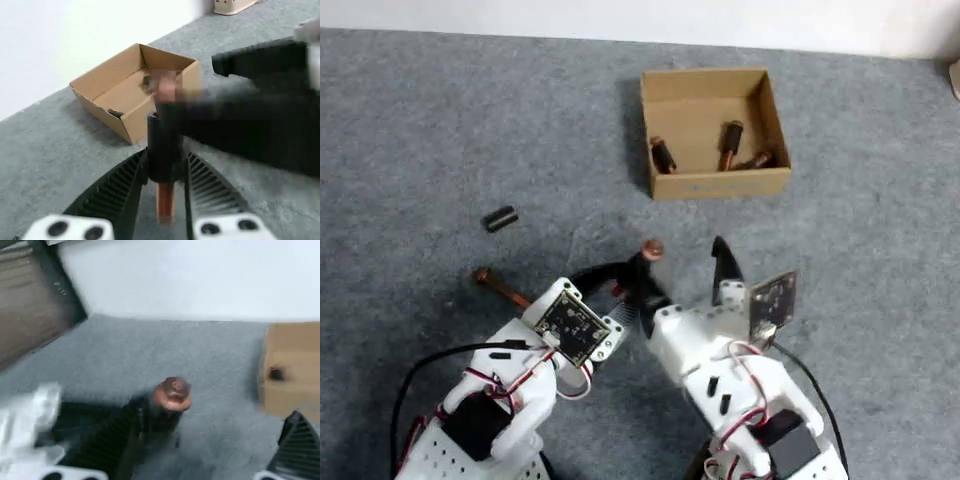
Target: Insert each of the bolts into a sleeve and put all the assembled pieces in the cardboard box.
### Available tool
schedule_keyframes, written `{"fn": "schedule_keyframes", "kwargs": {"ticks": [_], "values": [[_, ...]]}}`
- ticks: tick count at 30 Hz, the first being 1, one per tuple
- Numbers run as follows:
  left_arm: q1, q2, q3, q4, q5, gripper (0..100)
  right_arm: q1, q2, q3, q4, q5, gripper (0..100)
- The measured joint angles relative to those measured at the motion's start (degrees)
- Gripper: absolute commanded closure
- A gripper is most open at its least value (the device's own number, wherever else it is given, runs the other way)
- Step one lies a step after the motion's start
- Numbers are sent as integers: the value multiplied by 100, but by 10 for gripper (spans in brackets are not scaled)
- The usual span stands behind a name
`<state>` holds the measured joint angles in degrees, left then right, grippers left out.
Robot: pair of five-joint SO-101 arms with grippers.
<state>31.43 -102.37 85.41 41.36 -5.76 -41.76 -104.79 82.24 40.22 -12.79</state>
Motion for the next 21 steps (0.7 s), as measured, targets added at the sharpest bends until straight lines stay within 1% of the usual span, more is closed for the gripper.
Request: {"fn": "schedule_keyframes", "kwargs": {"ticks": [4, 9, 16, 19, 21], "values": [[-334, -9, 44, -193, 0, 996, -97, -53, 0, 62, 0, 628], [-413, -9, 44, -273, 0, 996, -97, -62, 0, 62, 0, 628], [-413, -9, 44, -299, -35, 996, 993, 0, 0, 44, 0, 628], [-545, 18, -18, -501, -369, 996, 1116, 0, 0, -246, 0, 628], [-659, 18, -273, -624, -440, 996, 1134, -53, 88, -457, 0, 628]]}}
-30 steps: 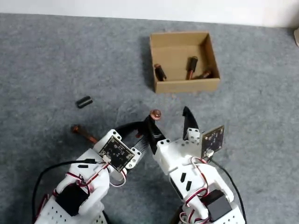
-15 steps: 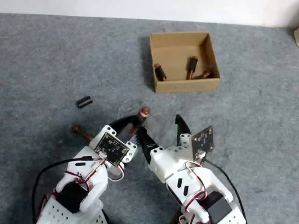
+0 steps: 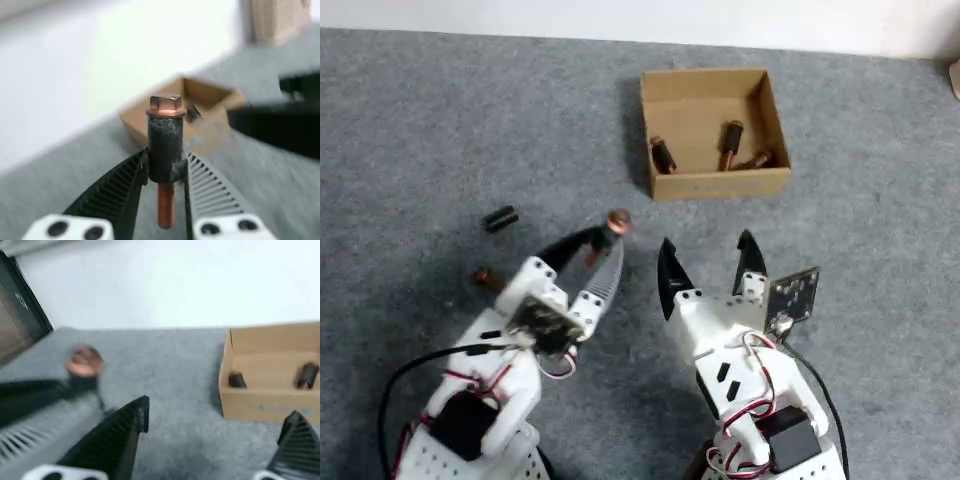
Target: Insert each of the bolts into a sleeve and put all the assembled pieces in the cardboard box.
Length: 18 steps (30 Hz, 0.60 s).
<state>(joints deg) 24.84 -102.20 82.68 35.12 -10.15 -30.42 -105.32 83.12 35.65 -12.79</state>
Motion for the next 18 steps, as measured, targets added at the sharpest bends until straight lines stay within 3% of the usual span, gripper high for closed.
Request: {"fn": "schedule_keyframes", "kwargs": {"ticks": [6, 13, 15, 18], "values": [[-26, 1002, -1301, -651, -97, 996, 132, 53, 378, -413, 0, 628], [-105, 5134, -4035, -923, -97, 996, 976, 53, 396, -440, 0, 628], [-114, 6426, -5037, -738, -97, 996, 1196, 53, 440, -440, 0, 628], [167, 8044, -6418, 149, -88, 996, 1635, 53, 554, -440, 0, 628]]}}
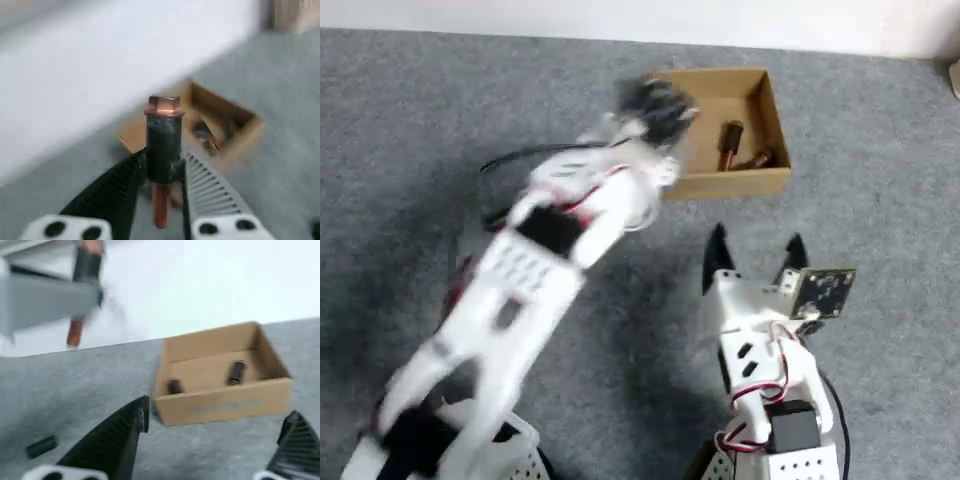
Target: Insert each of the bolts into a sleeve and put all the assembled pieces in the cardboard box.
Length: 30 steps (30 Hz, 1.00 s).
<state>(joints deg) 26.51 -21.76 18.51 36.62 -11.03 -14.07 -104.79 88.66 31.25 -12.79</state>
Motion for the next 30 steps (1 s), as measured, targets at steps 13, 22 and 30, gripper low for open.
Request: {"fn": "schedule_keyframes", "kwargs": {"ticks": [13, 22, 30], "values": [[677, 4862, -3675, -1160, -9, 996, 1829, 0, 229, 888, 0, 628], [404, 7965, -6637, -563, 290, 995, 1855, 0, 624, 677, 0, 628], [246, 9134, -8800, 501, 1064, 928, 1811, 0, 677, 510, 123, 628]]}}
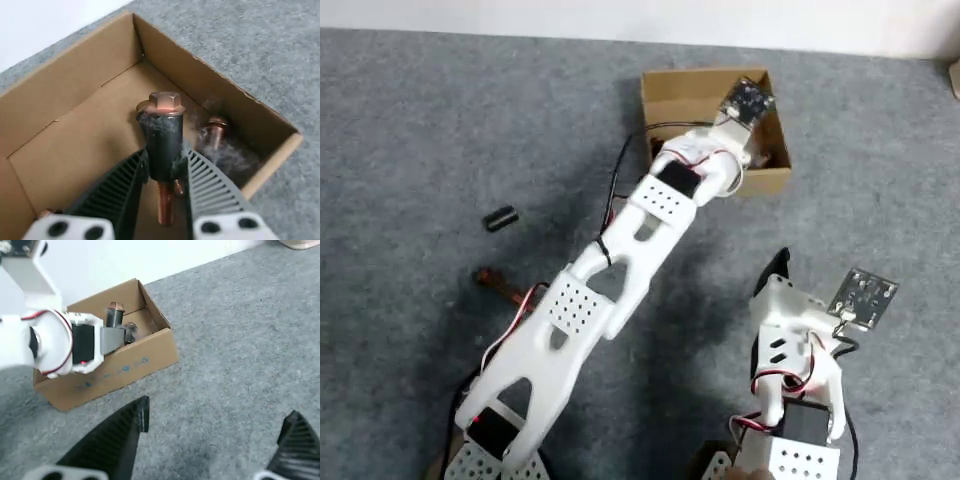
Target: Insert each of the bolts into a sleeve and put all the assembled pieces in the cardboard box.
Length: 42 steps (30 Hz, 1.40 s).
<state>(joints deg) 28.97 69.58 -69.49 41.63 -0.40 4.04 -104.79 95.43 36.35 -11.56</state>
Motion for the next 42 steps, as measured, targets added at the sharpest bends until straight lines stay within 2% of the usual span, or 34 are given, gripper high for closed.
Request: {"fn": "schedule_keyframes", "kwargs": {"ticks": [7, 10, 15, 19, 23, 26, 30, 35, 38, 42], "values": [[35, 158, -879, 905, -9, 851, -211, 0, 0, 0, 404, 628], [18, 141, -1222, 1275, -9, 849, -220, 0, 0, 0, 422, 628], [9, 141, -1433, 1319, -62, 880, -220, 0, 0, -9, 431, 628], [167, 141, -1521, 1459, -756, 996, -220, 0, 9, -97, 431, 628], [642, 132, -2233, 2180, -1574, 995, -220, 0, 9, -167, 440, 628], [1169, -132, -2303, 2884, -2286, 995, -220, 0, 9, -167, 440, 628], [1723, -1029, -2312, 4193, -2910, 995, -220, 0, 9, -167, 440, 628], [1908, -2664, -2312, 5451, -3051, 995, -220, 0, 9, -167, 440, 628], [1873, -3789, -2347, 5811, -3051, 995, -220, 0, 9, -167, 440, 628], [1591, -5363, -2400, 5873, -3059, 995, -220, 0, 9, -167, 440, 628]]}}
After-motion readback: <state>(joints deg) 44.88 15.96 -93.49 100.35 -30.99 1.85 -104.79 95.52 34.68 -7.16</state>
